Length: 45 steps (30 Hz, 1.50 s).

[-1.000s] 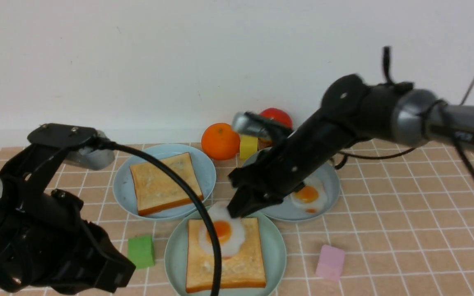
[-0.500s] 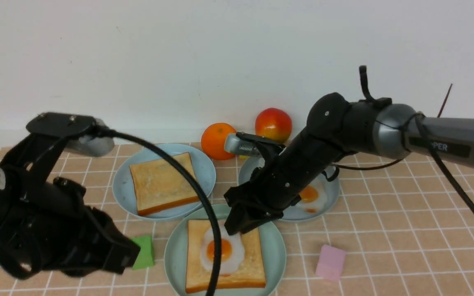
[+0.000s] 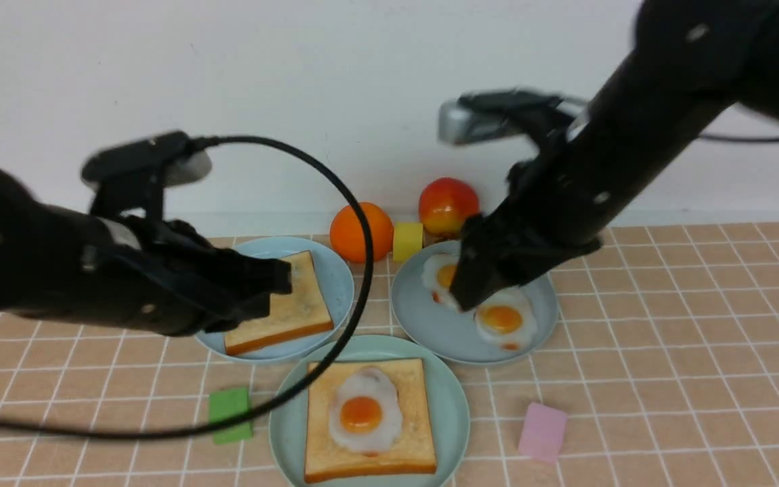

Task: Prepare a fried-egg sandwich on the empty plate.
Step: Use the left arm to grab a slice of bread, then use the left arm to place a slice of bread on the fried egg in the middle

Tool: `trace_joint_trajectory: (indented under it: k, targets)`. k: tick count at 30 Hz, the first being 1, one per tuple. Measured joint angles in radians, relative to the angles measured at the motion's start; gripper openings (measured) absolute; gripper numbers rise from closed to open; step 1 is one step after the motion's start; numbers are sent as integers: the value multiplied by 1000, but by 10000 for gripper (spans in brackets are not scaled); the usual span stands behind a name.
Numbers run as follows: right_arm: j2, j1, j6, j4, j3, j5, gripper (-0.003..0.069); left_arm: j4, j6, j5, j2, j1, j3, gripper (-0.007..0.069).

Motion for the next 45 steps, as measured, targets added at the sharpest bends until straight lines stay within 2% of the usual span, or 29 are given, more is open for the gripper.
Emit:
trace_joint_trajectory:
  k: [1,2,5,7,8,11,14,17,19,25,29,31,32,33,37,40,45]
  targets:
    - [-57,0,8,-6,0,20,547,26,-72,-4,64,3,-24,91]
    - [-64,0,9,-6,0,24,541,26,-72,-3,72,3,-28,94]
    - [-197,0,16,-4,2,69,472,72,-207,41,218,53,-146,170]
    - [-260,0,18,-2,21,74,429,86,-237,82,283,93,-213,227]
    - [-274,0,18,-2,24,75,424,86,-238,82,290,97,-220,227]
    - [-402,0,19,-1,127,65,320,97,-247,133,399,167,-325,319]
    - [-511,0,19,6,249,21,215,102,-244,142,481,197,-382,351]
    - [-649,0,-7,25,415,-50,47,106,-221,138,567,209,-419,361]
    - [-718,0,-19,33,477,-76,-2,105,-214,125,611,209,-431,362]
    - [-862,0,-31,57,596,-96,-13,100,-207,88,674,209,-447,354]
    - [-898,0,-31,70,613,-103,-13,97,-206,88,681,209,-453,310]
    - [-907,0,-32,79,613,-119,-13,96,-205,91,683,209,-453,269]
    - [-912,0,-33,88,613,-129,-13,94,-205,99,683,209,-455,223]
    - [-912,0,-33,90,613,-129,-13,94,-205,100,683,209,-455,223]
    - [-912,0,-33,114,613,-135,-12,105,-205,129,663,209,-457,146]
    - [-912,0,-33,129,613,-136,-9,122,-197,172,619,209,-448,37]
    - [-912,0,-33,135,614,-139,-8,120,-160,204,467,207,-441,13]
